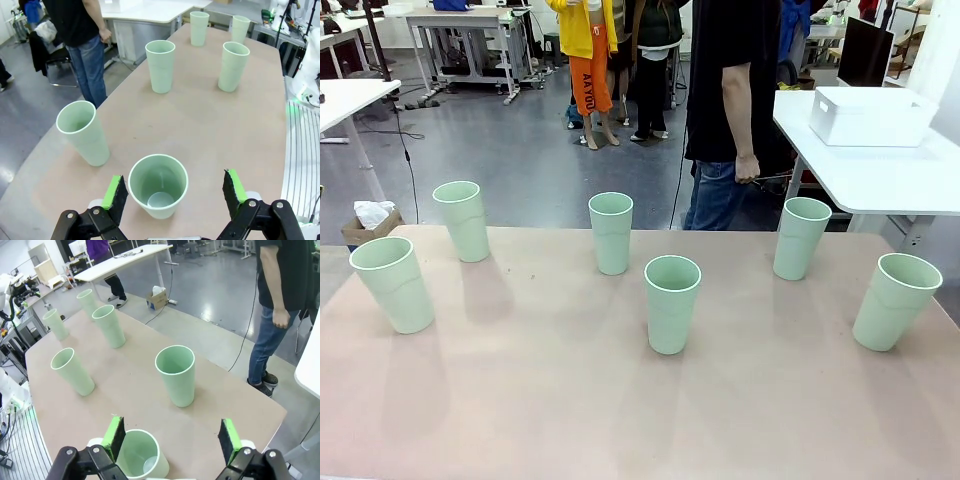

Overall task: Stack the cups and store them in the basket.
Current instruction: Pick up two Reusable plastic cups , one in each hand.

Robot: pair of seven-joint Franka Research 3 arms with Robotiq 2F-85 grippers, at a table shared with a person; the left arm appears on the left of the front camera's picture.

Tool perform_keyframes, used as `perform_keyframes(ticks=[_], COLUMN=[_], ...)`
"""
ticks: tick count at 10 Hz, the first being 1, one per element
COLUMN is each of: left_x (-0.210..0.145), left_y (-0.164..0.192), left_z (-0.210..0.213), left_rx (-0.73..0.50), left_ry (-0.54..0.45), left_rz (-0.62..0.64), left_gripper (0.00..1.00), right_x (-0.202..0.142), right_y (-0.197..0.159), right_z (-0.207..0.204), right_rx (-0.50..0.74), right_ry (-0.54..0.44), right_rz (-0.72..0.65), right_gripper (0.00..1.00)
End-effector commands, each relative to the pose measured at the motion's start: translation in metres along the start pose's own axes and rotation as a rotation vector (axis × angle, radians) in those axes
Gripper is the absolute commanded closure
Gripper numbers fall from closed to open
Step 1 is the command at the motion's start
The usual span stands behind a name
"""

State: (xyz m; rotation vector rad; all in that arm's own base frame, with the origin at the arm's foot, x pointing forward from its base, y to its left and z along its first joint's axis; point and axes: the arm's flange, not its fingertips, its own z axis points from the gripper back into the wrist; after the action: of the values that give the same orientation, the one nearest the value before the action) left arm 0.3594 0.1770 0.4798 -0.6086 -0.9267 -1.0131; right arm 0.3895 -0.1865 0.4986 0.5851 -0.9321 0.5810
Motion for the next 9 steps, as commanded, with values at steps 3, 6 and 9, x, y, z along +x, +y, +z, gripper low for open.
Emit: perform_keyframes(ticks=[3,6,9], left_x=[-0.0001,-0.0001,-0.0001], left_y=[-0.0006,-0.0006,-0.0006], left_z=[0.0016,0.0016,0.0016], left_rx=[-0.002,-0.002,-0.002], left_ry=[0.001,0.001,0.001], left_rz=[-0.007,-0.007,-0.007], left_gripper=[0.00,0.00,0.00], right_x=[0.0013,0.0013,0.0013], right_y=[0.0012,0.0012,0.0012], right_z=[0.0002,0.0002,0.0002], right_rx=[0.004,0.004,0.004], right_ry=[0.000,0.000,0.000], right_rz=[0.004,0.004,0.004], right_gripper=[0.00,0.00,0.00])
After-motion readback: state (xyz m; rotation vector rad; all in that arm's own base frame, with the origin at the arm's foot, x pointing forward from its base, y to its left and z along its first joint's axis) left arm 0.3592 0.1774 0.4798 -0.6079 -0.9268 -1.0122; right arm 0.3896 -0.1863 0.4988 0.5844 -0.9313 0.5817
